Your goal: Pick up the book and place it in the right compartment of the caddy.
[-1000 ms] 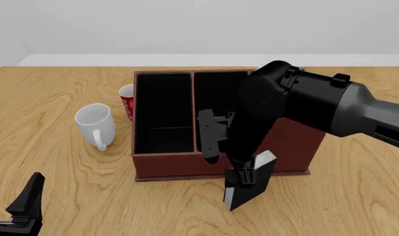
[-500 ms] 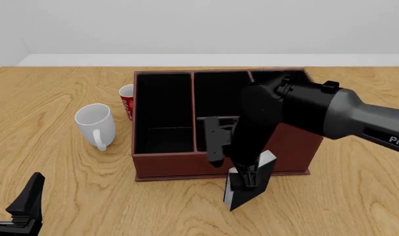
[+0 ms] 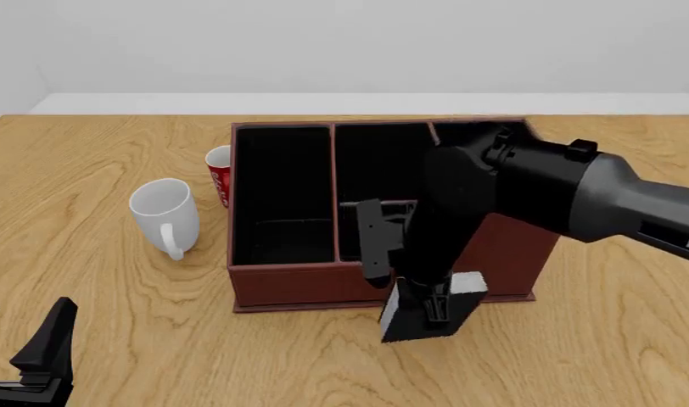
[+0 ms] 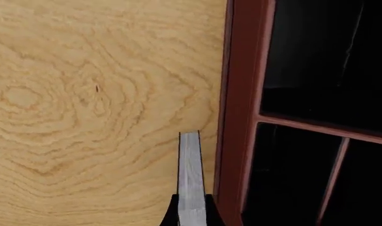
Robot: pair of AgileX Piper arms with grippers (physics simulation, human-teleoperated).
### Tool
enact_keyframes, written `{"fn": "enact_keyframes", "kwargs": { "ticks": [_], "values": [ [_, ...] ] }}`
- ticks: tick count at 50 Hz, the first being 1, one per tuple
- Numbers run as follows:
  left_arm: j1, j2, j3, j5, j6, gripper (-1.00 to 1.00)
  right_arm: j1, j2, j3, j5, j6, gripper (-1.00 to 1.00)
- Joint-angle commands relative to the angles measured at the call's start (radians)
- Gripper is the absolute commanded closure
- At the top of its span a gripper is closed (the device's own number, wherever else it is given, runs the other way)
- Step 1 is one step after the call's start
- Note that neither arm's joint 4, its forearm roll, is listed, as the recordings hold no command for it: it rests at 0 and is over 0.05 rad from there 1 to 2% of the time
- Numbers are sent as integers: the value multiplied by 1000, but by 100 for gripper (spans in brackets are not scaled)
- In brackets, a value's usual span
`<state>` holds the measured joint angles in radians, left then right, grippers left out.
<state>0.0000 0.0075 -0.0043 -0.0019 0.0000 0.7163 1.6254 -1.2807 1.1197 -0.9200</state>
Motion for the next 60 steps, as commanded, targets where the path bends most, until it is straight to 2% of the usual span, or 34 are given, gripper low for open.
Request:
{"fn": "enact_keyframes", "kwargs": {
  "ticks": [1,15,19,30,44,51,53,60],
  "values": [
    [0,0,0,0,0,-100,55,-42,-4,26,52,100],
    [0,0,0,0,0,-100,101,-101,-49,98,93,100],
    [0,0,0,0,0,-100,99,-115,-37,100,92,100],
    [0,0,0,0,0,-100,122,-155,-32,100,133,100],
    [0,0,0,0,0,-100,173,-200,-73,100,223,100],
    [0,0,0,0,0,-100,175,-219,-84,100,233,100],
    [0,0,0,0,0,-100,189,-229,-89,100,256,100],
    [0,0,0,0,0,-100,192,-257,-92,100,263,100]
  ]
}}
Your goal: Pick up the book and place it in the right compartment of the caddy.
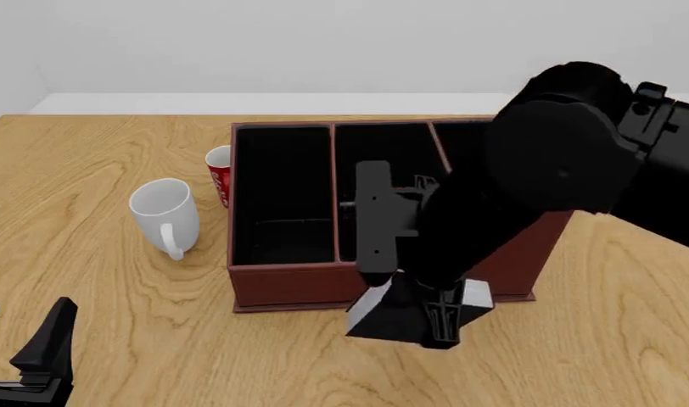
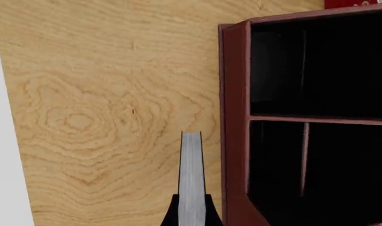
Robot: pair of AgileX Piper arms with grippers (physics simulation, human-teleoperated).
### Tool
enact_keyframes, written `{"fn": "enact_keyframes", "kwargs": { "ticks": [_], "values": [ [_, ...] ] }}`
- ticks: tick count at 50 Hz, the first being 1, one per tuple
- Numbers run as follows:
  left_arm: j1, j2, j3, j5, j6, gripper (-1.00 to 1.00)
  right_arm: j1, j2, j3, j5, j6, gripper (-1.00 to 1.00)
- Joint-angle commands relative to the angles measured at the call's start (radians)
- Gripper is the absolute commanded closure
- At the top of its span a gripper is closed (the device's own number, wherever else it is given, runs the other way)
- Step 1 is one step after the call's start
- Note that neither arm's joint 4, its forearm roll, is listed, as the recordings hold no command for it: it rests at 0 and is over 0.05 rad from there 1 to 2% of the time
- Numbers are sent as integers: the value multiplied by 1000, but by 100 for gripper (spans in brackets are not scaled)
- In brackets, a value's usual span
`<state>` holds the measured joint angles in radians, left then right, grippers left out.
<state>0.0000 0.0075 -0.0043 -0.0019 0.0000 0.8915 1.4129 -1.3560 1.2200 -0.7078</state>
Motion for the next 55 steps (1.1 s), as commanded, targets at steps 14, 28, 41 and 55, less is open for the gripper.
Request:
{"fn": "enact_keyframes", "kwargs": {
  "ticks": [14,28,41,55],
  "values": [
    [0,0,0,0,0,-100,16,-87,-80,0,104,100],
    [0,0,0,0,0,-100,-24,-83,-209,0,101,100],
    [0,0,0,0,0,-100,-109,-79,-282,0,51,100],
    [0,0,0,0,0,-100,-223,-76,-378,0,-26,100]
  ]
}}
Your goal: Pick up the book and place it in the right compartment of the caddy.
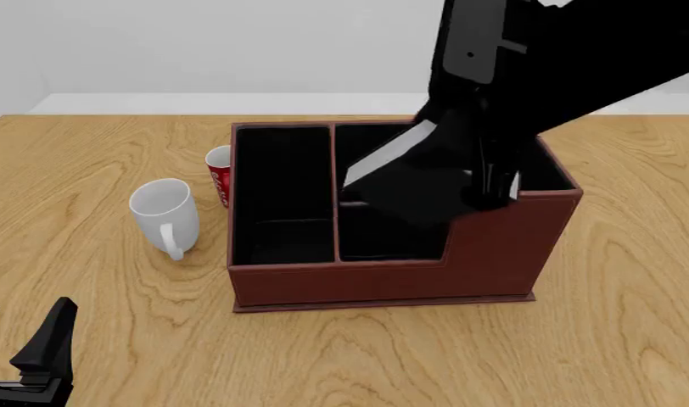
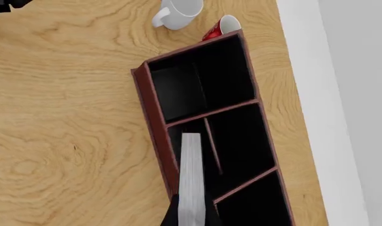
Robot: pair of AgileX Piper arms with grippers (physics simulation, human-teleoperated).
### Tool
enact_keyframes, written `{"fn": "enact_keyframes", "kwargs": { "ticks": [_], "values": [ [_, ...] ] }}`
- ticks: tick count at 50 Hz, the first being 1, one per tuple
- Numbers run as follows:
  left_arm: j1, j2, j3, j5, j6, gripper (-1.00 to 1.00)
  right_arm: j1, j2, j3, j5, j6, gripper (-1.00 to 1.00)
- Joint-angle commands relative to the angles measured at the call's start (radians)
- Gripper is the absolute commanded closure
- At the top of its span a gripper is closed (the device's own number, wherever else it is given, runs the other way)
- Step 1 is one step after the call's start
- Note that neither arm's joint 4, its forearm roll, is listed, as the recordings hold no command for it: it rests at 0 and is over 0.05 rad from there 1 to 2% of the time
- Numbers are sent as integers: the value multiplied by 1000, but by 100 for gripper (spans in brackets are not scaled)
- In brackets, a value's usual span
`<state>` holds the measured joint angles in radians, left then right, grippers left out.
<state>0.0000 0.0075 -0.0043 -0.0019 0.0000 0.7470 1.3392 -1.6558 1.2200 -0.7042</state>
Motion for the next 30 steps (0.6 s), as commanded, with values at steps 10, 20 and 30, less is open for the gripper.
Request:
{"fn": "enact_keyframes", "kwargs": {
  "ticks": [10,20,30],
  "values": [
    [0,0,0,0,0,-100,-131,11,-153,0,-50,100],
    [0,0,0,0,0,-100,-176,23,-196,0,-61,100],
    [0,0,0,0,0,-100,-243,44,-250,0,-75,100]
  ]
}}
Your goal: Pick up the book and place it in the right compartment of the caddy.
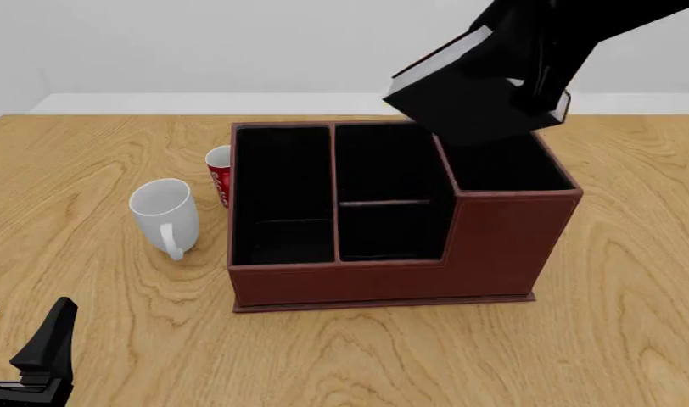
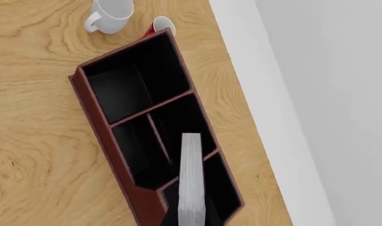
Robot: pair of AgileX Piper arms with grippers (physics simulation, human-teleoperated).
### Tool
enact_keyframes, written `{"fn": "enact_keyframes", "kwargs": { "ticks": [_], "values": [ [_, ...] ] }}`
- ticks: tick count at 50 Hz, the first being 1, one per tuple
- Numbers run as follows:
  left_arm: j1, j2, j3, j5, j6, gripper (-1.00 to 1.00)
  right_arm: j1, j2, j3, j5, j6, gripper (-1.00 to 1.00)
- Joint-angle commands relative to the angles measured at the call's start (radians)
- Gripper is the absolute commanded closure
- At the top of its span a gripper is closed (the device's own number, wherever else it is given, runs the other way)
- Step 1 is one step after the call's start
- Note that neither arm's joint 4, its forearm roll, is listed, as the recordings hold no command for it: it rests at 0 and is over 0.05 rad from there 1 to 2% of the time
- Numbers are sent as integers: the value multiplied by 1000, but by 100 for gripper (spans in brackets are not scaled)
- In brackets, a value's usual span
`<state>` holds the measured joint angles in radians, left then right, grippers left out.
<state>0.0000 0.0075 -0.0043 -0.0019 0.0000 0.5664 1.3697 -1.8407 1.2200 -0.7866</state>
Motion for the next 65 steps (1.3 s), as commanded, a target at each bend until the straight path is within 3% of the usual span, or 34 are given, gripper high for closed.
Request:
{"fn": "enact_keyframes", "kwargs": {
  "ticks": [1,44,65],
  "values": [
    [0,0,0,0,0,-100,-77,16,-67,0,-4,100],
    [0,0,0,0,0,-100,-228,107,-135,0,19,100],
    [0,0,0,0,0,-100,-215,148,-160,0,52,100]
  ]
}}
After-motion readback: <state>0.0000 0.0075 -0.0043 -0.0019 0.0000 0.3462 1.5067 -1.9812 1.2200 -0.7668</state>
